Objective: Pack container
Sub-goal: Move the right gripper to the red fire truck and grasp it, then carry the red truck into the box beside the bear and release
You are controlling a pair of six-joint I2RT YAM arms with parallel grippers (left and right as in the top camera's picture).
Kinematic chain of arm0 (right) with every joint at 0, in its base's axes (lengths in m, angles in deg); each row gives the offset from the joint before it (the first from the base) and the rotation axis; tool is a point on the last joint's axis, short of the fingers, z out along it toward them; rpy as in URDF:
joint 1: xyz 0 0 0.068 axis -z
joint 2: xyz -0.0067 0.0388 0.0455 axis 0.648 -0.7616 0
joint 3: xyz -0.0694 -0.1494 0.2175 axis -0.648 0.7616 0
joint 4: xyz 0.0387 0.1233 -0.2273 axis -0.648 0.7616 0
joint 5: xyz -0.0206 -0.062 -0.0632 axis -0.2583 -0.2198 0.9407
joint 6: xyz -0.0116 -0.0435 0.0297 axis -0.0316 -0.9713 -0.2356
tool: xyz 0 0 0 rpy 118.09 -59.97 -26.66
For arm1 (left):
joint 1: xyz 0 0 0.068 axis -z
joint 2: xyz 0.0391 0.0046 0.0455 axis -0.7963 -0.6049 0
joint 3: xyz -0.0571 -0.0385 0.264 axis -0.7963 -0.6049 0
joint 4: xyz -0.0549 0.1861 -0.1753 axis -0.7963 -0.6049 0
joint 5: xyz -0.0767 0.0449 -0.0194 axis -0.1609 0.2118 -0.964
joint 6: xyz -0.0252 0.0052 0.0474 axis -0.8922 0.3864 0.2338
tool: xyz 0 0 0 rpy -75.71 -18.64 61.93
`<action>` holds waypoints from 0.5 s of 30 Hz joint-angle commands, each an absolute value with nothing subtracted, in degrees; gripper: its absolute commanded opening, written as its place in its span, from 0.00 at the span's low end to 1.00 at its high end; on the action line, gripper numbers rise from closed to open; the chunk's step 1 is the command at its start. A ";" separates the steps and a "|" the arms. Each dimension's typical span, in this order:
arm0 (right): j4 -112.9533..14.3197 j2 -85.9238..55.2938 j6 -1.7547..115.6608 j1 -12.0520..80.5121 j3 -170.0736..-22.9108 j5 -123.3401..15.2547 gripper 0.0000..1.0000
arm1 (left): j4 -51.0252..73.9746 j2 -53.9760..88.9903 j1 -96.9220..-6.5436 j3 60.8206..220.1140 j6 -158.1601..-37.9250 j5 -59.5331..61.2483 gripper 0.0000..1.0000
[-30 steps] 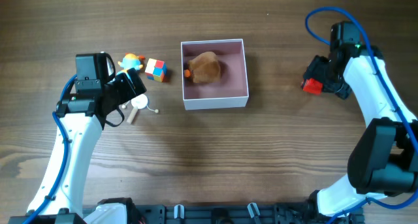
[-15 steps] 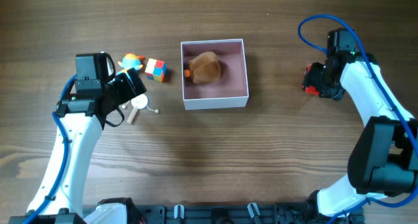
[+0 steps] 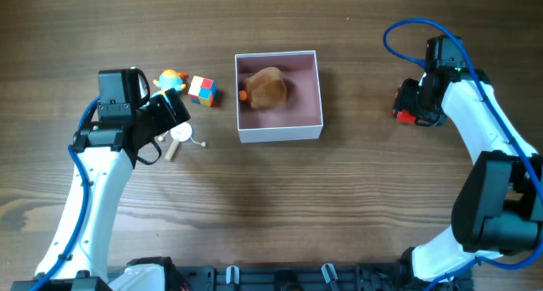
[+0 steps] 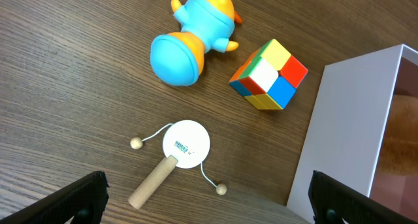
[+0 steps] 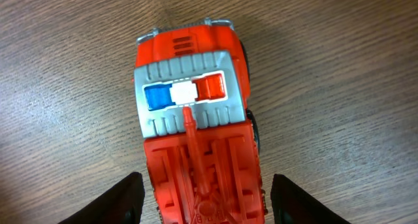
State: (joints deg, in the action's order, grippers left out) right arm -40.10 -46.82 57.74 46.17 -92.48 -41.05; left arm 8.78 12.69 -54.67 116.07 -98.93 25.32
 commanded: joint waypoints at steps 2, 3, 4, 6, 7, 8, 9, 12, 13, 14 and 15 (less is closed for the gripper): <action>-40.39 -46.36 55.03 46.00 -92.24 -41.57 0.56 | 8.93 12.36 -54.89 117.17 -98.03 24.44 1.00; -40.37 -46.36 55.01 46.00 -92.24 -41.57 0.55 | 8.93 12.36 -54.89 117.19 -98.03 24.44 1.00; -40.30 -46.36 55.05 46.00 -92.24 -41.60 0.54 | 8.93 12.36 -54.89 117.17 -98.03 24.44 1.00; -40.06 -46.38 54.99 46.00 -92.22 -41.60 0.54 | 8.93 12.36 -54.89 117.17 -98.03 24.44 1.00; -40.15 -46.45 54.77 46.00 -92.04 -41.60 0.54 | 8.93 12.36 -54.89 117.17 -98.03 24.44 1.00; -40.76 -46.45 54.22 46.00 -91.41 -41.57 0.56 | 8.93 12.36 -54.89 117.17 -98.03 24.44 1.00; -41.24 -46.45 53.85 46.00 -90.78 -41.57 0.56 | 8.93 12.36 -54.89 117.17 -98.01 24.44 1.00; -41.39 -46.45 53.54 46.00 -90.21 -41.57 0.52 | 8.93 12.36 -54.89 117.17 -98.03 24.44 1.00; -41.35 -46.45 53.54 46.00 -90.21 -41.57 0.50 | 8.93 12.36 -54.89 117.17 -98.03 24.44 1.00; -41.33 -46.45 53.52 46.00 -90.21 -41.57 0.49 | 8.93 12.36 -54.89 117.17 -98.03 24.44 1.00; -41.04 -46.45 53.57 46.00 -90.21 -41.57 0.44 | 8.93 12.36 -54.89 117.17 -98.03 24.44 1.00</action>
